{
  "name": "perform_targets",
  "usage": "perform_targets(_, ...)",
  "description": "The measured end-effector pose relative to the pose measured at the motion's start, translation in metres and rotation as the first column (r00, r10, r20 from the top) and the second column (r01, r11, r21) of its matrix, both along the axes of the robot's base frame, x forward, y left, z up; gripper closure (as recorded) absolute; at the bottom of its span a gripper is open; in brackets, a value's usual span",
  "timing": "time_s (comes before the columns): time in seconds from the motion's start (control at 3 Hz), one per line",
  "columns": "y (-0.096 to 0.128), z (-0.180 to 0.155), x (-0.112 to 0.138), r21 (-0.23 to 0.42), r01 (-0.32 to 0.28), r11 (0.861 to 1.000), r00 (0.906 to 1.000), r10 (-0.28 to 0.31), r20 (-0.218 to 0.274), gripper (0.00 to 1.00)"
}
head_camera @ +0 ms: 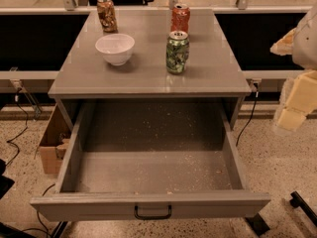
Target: Close top drawer
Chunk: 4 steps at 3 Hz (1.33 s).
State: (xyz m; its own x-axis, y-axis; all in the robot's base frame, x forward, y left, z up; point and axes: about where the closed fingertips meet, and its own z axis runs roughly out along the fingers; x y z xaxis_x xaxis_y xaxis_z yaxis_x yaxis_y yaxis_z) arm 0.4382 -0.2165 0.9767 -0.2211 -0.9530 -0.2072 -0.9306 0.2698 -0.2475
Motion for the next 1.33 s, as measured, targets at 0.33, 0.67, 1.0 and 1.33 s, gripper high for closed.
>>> perform_targets(0.33, 0.000, 0.000, 0.000, 0.000, 0.000, 1.000, 1.0000, 0.000, 0.000, 0.00)
perform_targets(0.67, -0.002, -0.013, -0.020, -0.023, 0.043, 0.999, 0.9991, -0.042, 0.003, 0.00)
perform_targets(1.0, -0.001, -0.052, -0.047, -0.034, 0.079, 0.996, 0.9969, -0.079, 0.004, 0.00)
perform_targets(1.33, 0.014, -0.109, -0.068, 0.013, 0.067, 0.998, 0.9977, -0.067, -0.013, 0.18)
